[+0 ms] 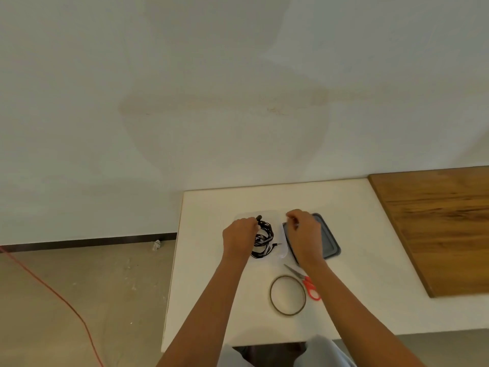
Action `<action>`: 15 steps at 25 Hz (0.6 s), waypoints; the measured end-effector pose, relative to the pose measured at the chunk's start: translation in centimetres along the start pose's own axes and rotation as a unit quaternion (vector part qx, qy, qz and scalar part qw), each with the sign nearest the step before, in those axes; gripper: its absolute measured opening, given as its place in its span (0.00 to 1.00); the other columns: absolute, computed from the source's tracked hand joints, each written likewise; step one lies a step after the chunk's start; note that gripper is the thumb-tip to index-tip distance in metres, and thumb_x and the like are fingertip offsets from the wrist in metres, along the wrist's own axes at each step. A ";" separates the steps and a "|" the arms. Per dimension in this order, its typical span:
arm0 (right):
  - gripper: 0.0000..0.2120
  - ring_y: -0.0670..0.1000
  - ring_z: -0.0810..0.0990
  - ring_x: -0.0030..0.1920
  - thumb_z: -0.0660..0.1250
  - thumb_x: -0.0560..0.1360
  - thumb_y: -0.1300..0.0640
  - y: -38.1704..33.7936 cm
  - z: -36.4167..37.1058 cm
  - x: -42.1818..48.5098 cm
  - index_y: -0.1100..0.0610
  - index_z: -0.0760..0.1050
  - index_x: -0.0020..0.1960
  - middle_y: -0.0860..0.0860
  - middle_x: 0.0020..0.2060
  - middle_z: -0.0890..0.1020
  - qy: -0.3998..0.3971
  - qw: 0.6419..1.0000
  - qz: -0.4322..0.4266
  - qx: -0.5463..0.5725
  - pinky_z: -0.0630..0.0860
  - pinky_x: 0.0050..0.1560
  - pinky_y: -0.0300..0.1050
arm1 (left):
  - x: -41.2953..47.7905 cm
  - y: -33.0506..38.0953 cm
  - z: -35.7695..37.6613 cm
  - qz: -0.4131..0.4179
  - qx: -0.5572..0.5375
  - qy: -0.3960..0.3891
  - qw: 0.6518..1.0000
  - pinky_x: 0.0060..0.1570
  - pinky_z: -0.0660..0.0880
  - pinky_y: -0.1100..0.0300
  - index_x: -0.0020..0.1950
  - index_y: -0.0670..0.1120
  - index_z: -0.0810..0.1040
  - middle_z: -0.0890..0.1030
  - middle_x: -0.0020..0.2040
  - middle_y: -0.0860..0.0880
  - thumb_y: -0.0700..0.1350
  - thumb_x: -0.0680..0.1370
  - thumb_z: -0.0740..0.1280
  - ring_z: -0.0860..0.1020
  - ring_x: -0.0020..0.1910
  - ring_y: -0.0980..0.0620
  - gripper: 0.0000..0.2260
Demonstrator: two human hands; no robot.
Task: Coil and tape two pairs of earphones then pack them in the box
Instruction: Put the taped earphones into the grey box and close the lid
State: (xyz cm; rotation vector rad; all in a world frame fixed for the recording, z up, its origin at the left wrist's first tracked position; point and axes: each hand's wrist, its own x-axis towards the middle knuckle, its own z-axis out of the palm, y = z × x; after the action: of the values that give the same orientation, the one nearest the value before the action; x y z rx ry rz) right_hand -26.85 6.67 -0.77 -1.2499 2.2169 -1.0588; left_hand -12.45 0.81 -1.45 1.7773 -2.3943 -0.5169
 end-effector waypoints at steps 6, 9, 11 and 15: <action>0.32 0.62 0.69 0.61 0.66 0.73 0.42 5.4 -3.3 0.4 0.63 0.63 0.66 0.61 0.61 0.71 -0.055 0.927 0.235 -0.288 0.68 0.60 0.55 | -4.1 -0.6 -0.5 -0.052 -0.152 0.140 0.977 0.46 0.71 0.62 0.59 0.48 0.77 0.79 0.56 0.52 0.43 0.79 0.63 0.77 0.55 0.50 0.10; 0.26 0.60 0.74 0.56 0.71 0.70 0.46 5.8 -3.3 0.4 0.62 0.69 0.58 0.59 0.55 0.75 -0.058 0.934 0.237 -0.262 0.71 0.55 0.53 | -5.4 -0.8 0.3 -0.119 -0.272 0.112 0.948 0.57 0.70 0.59 0.66 0.45 0.73 0.77 0.61 0.46 0.39 0.78 0.65 0.73 0.63 0.46 0.16; 0.21 0.58 0.78 0.44 0.76 0.66 0.50 4.9 -3.8 0.5 0.62 0.73 0.51 0.59 0.48 0.78 -0.042 0.955 0.270 -0.119 0.77 0.43 0.49 | -5.9 -1.1 0.4 -0.187 -0.401 0.075 0.894 0.57 0.73 0.56 0.69 0.46 0.70 0.77 0.60 0.43 0.36 0.77 0.64 0.74 0.62 0.47 0.20; 0.09 0.57 0.77 0.40 0.66 0.72 0.64 0.6 -3.7 -0.1 0.64 0.73 0.51 0.59 0.44 0.78 -0.001 0.994 0.107 0.019 0.74 0.30 0.45 | -5.9 -2.1 0.6 -0.260 -0.494 0.030 0.829 0.49 0.79 0.54 0.68 0.47 0.70 0.78 0.55 0.43 0.36 0.75 0.67 0.79 0.49 0.47 0.22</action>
State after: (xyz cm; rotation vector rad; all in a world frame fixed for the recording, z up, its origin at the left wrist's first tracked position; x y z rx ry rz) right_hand -29.50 8.51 1.15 -0.9715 2.2589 -1.0091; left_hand -8.94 6.02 -2.03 1.7582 -1.0970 -1.3916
